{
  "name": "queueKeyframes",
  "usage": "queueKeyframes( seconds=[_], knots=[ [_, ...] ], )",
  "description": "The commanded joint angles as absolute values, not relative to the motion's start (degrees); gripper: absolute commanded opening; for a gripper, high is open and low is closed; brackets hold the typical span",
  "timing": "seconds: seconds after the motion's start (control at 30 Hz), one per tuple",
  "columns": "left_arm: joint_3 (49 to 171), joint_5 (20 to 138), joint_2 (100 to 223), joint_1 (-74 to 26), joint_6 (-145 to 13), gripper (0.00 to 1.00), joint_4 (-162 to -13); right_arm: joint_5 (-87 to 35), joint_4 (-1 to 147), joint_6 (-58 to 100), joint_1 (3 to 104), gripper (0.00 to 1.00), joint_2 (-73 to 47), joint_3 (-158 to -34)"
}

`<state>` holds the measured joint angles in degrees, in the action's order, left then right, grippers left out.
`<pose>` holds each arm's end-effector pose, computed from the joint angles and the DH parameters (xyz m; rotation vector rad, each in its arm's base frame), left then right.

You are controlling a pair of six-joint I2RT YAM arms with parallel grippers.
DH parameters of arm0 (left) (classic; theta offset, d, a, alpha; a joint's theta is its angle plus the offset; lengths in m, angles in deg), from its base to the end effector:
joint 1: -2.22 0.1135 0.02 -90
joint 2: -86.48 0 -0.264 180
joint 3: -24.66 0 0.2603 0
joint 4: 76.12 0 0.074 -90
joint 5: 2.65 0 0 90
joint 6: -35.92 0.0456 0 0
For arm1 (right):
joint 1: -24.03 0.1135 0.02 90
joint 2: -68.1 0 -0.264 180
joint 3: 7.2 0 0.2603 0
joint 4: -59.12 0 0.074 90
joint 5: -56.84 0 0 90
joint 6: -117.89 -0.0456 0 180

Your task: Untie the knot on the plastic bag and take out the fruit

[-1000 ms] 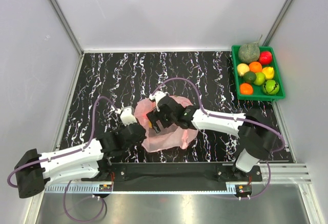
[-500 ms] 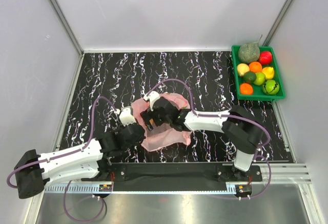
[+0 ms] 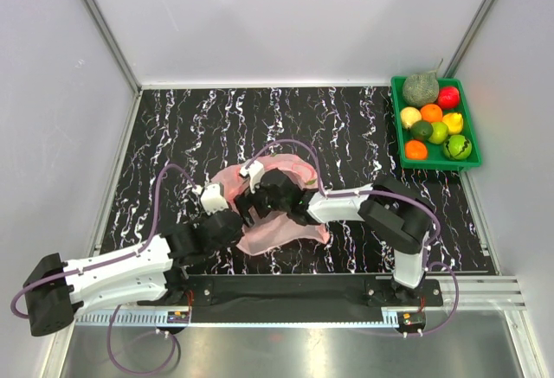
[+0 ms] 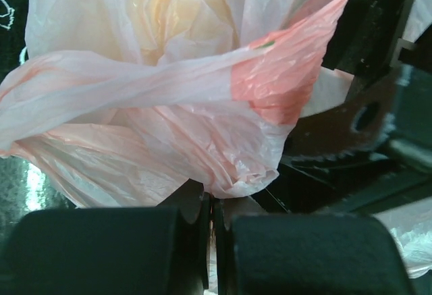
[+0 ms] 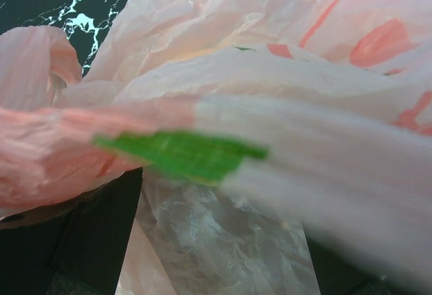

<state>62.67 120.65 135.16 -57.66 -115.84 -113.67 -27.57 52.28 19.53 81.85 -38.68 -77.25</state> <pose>0.1101 -0.1398 0.1800 -0.2955 2.2595 -0.4243 0.2137 0.3480 0.1511 -0.9728 1.9642 0.7818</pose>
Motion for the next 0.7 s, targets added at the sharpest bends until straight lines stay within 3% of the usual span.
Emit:
queueKeyframes(
  seconds=[0.0, 0.1, 0.2, 0.3, 0.33, 0.47, 0.67],
  knots=[
    [62.59, 120.22, 133.94, -57.55, -116.31, 0.00, -108.43, -20.76, 44.68, 17.78, 82.83, 1.00, -41.14, -80.20],
    [62.33, 120.14, 133.41, -57.55, -116.31, 0.00, -108.52, -21.20, 42.74, 17.17, 82.91, 1.00, -41.06, -79.67],
    [62.15, 120.31, 133.41, -57.55, -116.48, 0.00, -108.25, -20.76, 42.65, 16.73, 82.91, 0.89, -40.89, -80.03],
    [62.15, 120.40, 133.50, -57.55, -116.48, 0.00, -107.99, -20.68, 42.74, 16.81, 82.91, 0.72, -40.53, -79.94],
    [62.06, 120.40, 133.58, -57.55, -116.57, 0.00, -107.81, -20.50, 42.48, 16.72, 83.00, 0.59, -40.36, -79.77],
    [61.89, 120.14, 133.41, -57.55, -116.66, 0.00, -107.64, -21.81, 43.44, 16.64, 82.91, 0.28, -39.92, -79.76],
    [61.80, 120.84, 132.45, -57.55, -116.66, 0.00, -109.04, -28.31, 50.73, 18.13, 82.91, 0.22, -35.97, -78.98]
  ],
)
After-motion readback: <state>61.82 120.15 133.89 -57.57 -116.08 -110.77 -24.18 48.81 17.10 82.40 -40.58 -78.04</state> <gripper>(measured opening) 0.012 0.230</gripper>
